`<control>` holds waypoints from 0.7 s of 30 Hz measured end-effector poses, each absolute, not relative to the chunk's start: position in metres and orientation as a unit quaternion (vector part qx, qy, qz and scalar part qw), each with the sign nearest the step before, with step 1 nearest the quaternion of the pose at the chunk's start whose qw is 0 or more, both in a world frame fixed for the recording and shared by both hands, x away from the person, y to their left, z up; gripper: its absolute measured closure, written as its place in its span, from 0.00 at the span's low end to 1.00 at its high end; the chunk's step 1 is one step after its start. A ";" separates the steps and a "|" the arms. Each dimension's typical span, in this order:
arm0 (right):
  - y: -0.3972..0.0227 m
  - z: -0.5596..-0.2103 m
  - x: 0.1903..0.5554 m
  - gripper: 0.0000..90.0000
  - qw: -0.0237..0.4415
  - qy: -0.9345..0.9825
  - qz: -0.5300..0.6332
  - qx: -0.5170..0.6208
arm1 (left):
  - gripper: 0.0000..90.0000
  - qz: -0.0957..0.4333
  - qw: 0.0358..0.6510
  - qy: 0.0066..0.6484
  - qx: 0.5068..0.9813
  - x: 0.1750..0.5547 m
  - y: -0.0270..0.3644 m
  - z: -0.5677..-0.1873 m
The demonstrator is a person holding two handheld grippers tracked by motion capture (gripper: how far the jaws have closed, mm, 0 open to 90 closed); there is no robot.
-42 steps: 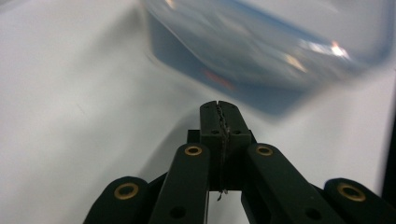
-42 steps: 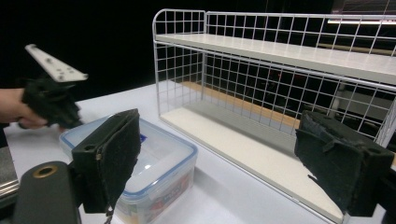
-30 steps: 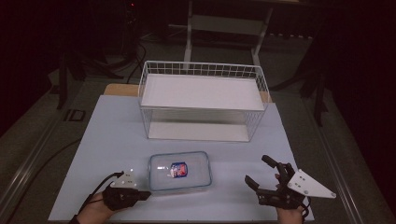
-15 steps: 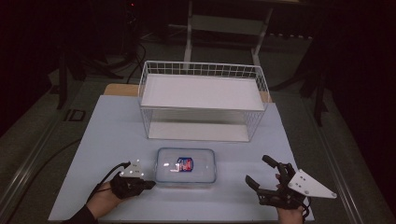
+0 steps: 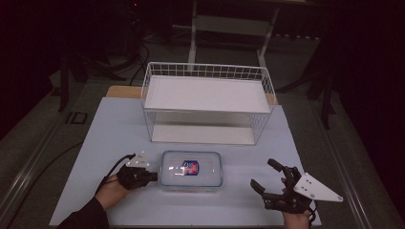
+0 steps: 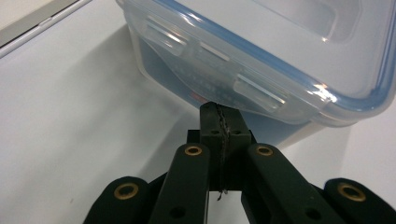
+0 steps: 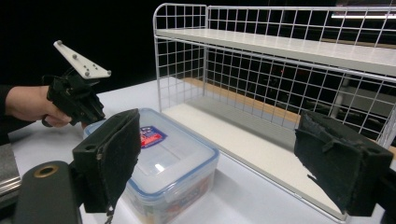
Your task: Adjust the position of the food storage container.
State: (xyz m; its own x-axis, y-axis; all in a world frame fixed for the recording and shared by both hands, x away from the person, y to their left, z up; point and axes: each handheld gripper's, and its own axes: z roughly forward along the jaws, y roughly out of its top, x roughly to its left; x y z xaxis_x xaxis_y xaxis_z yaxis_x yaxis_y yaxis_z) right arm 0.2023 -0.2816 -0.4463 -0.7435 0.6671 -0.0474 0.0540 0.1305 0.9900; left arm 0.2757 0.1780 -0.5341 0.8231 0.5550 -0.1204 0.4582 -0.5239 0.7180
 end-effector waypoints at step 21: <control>-0.281 -0.447 0.203 0.16 0.248 0.712 0.608 0.251 | 1.00 0.051 0.396 0.257 0.880 0.298 0.135 -0.534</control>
